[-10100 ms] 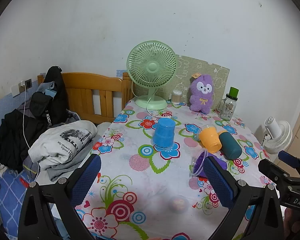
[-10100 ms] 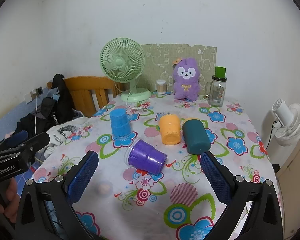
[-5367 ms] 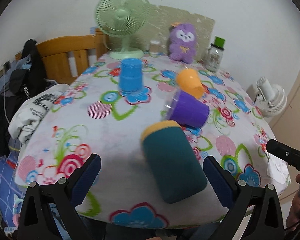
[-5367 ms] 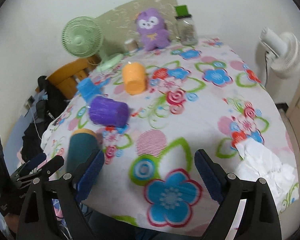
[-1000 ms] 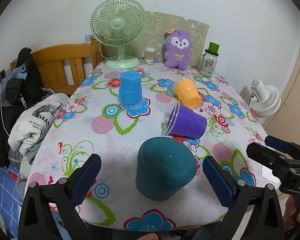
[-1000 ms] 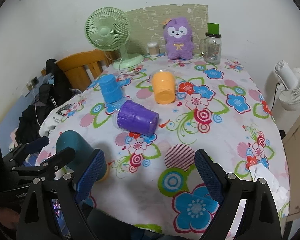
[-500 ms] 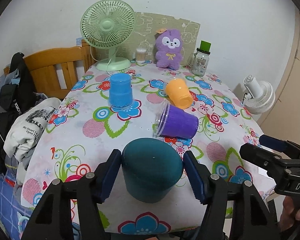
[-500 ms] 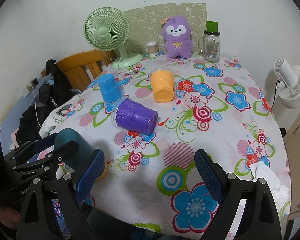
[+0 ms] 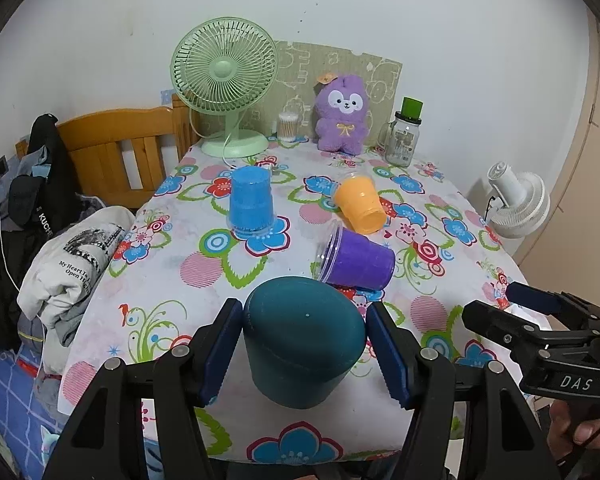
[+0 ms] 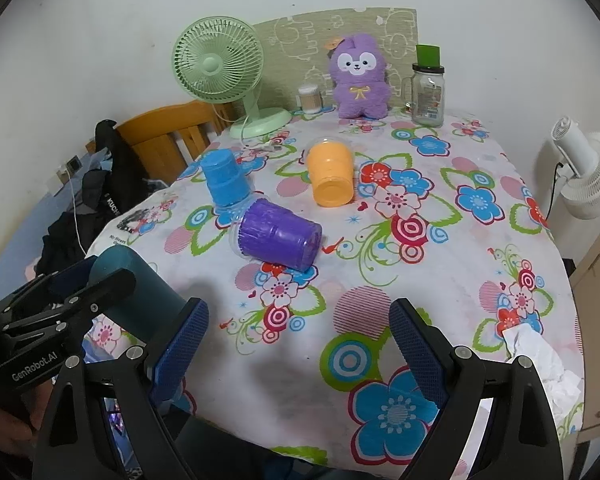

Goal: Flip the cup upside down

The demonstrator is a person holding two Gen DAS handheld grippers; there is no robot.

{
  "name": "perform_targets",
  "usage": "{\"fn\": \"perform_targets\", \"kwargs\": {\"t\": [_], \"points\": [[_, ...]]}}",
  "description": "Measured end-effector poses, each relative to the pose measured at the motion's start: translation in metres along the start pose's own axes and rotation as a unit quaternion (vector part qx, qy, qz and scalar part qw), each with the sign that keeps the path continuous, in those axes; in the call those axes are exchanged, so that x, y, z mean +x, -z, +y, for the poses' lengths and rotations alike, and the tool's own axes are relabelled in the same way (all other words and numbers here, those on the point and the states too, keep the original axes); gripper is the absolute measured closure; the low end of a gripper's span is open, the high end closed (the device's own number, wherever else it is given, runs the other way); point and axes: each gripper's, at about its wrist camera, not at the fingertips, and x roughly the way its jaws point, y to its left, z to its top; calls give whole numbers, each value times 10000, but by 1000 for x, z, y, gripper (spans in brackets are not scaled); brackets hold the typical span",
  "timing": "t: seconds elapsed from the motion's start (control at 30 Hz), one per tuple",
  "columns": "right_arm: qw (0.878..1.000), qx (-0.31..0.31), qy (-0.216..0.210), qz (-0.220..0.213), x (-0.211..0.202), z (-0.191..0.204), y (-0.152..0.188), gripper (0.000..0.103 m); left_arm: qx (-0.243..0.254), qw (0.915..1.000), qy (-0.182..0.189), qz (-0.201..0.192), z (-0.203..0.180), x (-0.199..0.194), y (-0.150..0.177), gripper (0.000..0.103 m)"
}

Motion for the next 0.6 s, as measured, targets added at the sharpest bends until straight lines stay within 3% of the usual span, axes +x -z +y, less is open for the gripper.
{"fn": "perform_targets", "kwargs": {"t": [0.6], "points": [[10000,11,-19,58,2,-3,0,10,10,9999,-68,91,-1,4,3,27]]}}
